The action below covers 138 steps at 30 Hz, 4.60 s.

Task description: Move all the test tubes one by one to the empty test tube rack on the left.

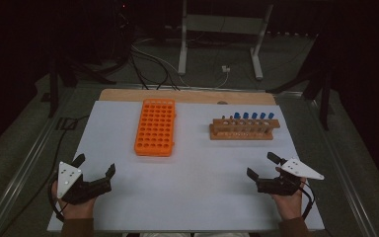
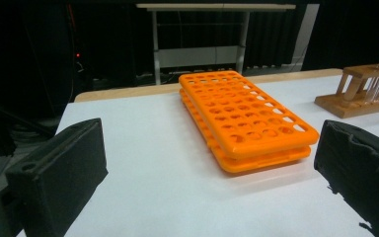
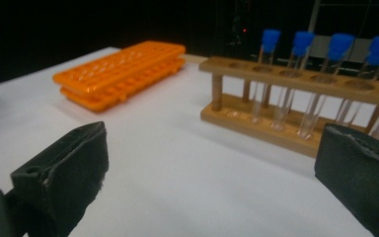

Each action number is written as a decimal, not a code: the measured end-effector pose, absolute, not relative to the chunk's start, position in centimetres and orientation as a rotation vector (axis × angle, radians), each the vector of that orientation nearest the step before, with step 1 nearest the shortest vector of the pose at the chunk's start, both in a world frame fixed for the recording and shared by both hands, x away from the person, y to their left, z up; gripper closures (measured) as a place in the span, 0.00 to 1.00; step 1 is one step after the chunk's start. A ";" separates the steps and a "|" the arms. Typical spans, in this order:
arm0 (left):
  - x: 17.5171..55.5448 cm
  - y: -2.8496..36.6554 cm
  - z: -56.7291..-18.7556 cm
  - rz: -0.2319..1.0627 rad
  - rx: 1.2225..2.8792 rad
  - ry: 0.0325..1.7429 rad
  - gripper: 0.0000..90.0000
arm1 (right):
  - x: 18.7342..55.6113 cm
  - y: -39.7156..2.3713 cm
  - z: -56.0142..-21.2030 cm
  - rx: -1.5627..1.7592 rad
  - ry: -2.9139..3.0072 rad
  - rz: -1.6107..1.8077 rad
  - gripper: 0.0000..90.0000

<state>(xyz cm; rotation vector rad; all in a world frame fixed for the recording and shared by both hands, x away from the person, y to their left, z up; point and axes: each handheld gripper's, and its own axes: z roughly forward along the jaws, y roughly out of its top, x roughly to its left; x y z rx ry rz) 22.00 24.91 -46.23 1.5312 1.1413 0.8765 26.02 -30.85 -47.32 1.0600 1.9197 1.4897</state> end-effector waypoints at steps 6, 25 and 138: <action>22.0 24.9 -46.3 0.869 1.530 1.145 0.01 | 27.0 -31.6 -46.1 1.096 1.899 1.487 0.00; 22.4 24.8 -46.6 0.863 1.518 1.163 0.01 | 32.8 -33.6 -43.9 1.119 1.828 1.359 0.01; 31.0 8.3 -44.8 0.458 1.699 0.850 0.03 | 34.4 -23.0 -43.1 0.989 2.117 1.445 0.85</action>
